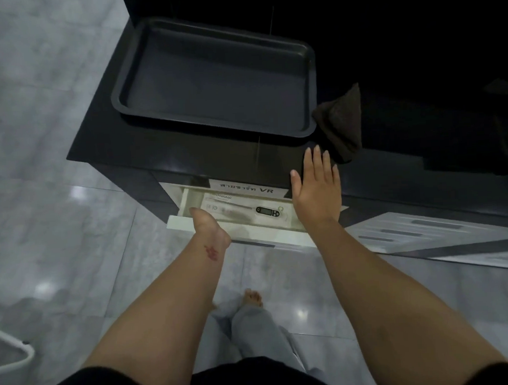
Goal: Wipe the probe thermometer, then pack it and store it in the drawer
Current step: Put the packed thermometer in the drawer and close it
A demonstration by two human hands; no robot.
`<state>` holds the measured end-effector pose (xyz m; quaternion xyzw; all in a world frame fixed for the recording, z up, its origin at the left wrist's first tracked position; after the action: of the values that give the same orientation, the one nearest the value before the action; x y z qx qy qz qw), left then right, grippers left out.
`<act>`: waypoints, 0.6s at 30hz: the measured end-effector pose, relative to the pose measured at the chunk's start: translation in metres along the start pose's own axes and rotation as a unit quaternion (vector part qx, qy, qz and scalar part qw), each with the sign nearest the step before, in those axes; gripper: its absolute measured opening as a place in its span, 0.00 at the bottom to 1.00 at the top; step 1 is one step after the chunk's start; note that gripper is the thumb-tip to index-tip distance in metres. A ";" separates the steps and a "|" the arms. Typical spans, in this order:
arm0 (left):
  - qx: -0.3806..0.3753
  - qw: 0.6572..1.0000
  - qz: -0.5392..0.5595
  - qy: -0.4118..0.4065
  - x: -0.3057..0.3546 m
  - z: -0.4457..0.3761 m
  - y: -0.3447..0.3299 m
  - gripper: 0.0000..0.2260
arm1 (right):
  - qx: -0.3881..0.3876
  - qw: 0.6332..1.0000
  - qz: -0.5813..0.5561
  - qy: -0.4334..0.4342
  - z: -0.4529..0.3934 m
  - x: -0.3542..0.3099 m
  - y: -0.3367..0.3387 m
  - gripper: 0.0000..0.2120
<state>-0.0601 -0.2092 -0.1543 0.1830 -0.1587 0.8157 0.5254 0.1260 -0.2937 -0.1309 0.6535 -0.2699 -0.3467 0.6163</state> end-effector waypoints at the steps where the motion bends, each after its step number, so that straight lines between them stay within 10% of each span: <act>1: -0.003 1.000 -0.004 0.005 0.004 -0.002 -0.004 0.31 | 0.006 1.000 0.001 -0.002 0.000 0.000 -0.001 0.31; 18: -0.066 0.993 0.066 -0.068 0.019 -0.042 -0.058 0.24 | 0.054 0.998 0.004 -0.008 -0.003 0.001 -0.010 0.28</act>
<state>-0.0200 -0.1525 -0.1784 0.1918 -0.2589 0.8219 0.4697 0.1282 -0.2915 -0.1410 0.6821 -0.2959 -0.3344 0.5791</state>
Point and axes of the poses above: each hand's wrist, its own z-axis away from the middle knuckle, its own y-axis out of the back of the hand, x = y × z, the point moved 1 cm from there along -z, towards the middle knuckle, and after that the axes turned 13 degrees about -y, right-handed, at the moved point
